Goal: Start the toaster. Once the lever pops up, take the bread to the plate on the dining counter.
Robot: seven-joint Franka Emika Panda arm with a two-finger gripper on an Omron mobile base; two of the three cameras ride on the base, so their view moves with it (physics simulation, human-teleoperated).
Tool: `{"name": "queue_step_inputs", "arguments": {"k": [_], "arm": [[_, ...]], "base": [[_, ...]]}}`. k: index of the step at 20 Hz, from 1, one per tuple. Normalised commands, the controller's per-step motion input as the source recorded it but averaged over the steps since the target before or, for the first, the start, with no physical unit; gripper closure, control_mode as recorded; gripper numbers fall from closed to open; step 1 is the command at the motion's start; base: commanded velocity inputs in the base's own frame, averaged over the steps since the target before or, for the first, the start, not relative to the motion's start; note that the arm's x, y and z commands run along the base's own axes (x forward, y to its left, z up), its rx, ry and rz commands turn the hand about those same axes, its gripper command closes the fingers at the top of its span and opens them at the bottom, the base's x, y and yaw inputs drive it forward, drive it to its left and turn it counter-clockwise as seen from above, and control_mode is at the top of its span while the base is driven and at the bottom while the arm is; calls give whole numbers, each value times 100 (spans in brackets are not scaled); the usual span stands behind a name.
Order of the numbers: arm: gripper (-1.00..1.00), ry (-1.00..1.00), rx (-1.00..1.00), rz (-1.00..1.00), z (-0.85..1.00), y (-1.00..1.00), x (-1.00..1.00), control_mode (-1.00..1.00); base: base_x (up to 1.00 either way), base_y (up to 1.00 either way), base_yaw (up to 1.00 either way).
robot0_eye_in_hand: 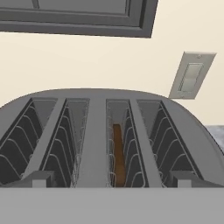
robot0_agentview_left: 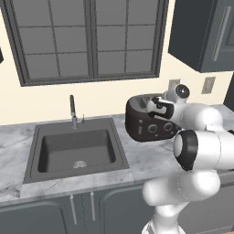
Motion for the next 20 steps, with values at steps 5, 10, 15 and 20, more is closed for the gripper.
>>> {"name": "queue_step_inputs", "arguments": {"k": [5,10,15,20], "arm": [[-100,0,0,0,-9,0,8,-100],[-100,0,0,0,-4,-6,2,-100],[-100,0,0,0,-1,-7,0,-100],[-100,0,0,0,0,-9,2,-100]], "base": [[0,0,0],[0,0,0],[0,0,0],[0,0,0]]}}
